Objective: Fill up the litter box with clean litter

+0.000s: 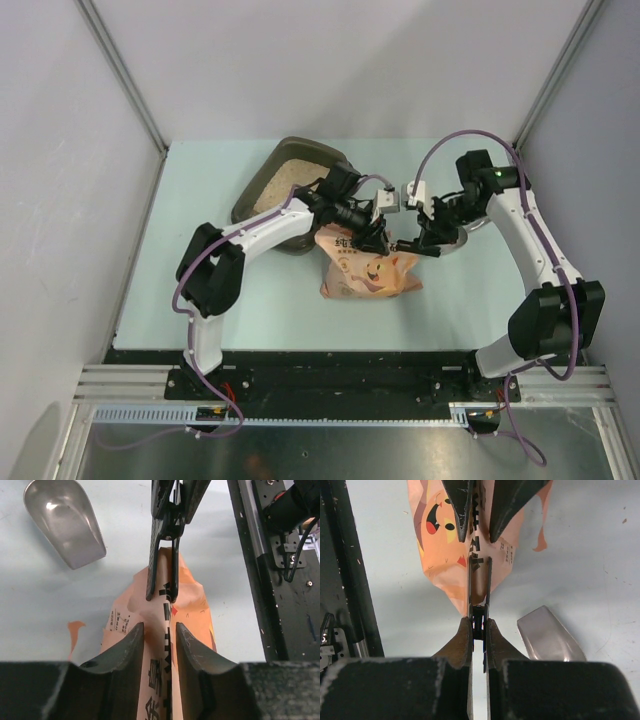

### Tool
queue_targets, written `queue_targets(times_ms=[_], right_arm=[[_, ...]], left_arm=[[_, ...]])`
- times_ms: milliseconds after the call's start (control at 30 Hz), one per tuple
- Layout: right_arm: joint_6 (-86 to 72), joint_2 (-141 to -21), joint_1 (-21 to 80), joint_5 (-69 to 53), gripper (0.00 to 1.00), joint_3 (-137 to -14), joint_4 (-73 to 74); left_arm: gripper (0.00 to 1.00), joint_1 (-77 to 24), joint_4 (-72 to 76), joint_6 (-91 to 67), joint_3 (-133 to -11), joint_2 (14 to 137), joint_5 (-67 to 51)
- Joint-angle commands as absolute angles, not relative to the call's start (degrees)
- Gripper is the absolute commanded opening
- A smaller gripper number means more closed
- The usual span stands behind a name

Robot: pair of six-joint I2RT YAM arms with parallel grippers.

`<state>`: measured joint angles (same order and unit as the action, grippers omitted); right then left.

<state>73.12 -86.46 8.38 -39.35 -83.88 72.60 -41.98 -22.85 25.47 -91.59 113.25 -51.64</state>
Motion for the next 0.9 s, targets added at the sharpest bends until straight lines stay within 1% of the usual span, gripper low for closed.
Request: queue_targets(times_ms=[0, 233, 333, 433, 467, 533, 567, 633, 867], right_arm=[[74.3, -85.7, 9.8, -38.8, 0.0, -85.3, 73.8], [73.5, -85.8, 11.8, -37.8, 0.0, -85.3, 72.6], [72.6, -85.9, 12.7, -37.5, 0.0, -85.3, 71.7], [71.4, -86.1, 14.5, -37.2, 0.0, -85.2, 70.2], [71.0, -86.1, 14.8, -37.0, 0.0, -85.3, 70.0], [70.1, -86.5, 16.3, -36.7, 0.0, -85.2, 69.2], [69.7, -86.6, 16.5, -36.7, 0.0, -85.2, 69.0], [68.5, -86.8, 17.8, -36.7, 0.0, -85.3, 68.2], [64.9, -87.6, 19.8, -37.0, 0.0, -85.3, 65.7]], left_arm=[[0.38, -40.3, -22.7, 24.9, -90.8, 108.7, -52.6], [0.4, -34.8, -22.6, 25.8, -81.6, 102.7, -53.2], [0.39, -33.9, -22.6, 26.2, -79.1, 101.3, -53.1], [0.25, -33.9, -22.8, 27.0, -78.2, 100.8, -53.2], [0.16, -33.9, -22.8, 27.0, -78.3, 101.0, -53.6], [0.09, -33.9, -22.8, 26.6, -79.0, 101.2, -54.3], [0.03, -33.9, -22.8, 26.5, -79.4, 101.3, -54.6], [0.0, -33.9, -22.8, 26.4, -80.0, 101.5, -54.9], [0.0, -33.9, -22.8, 26.4, -79.9, 101.1, -54.8]])
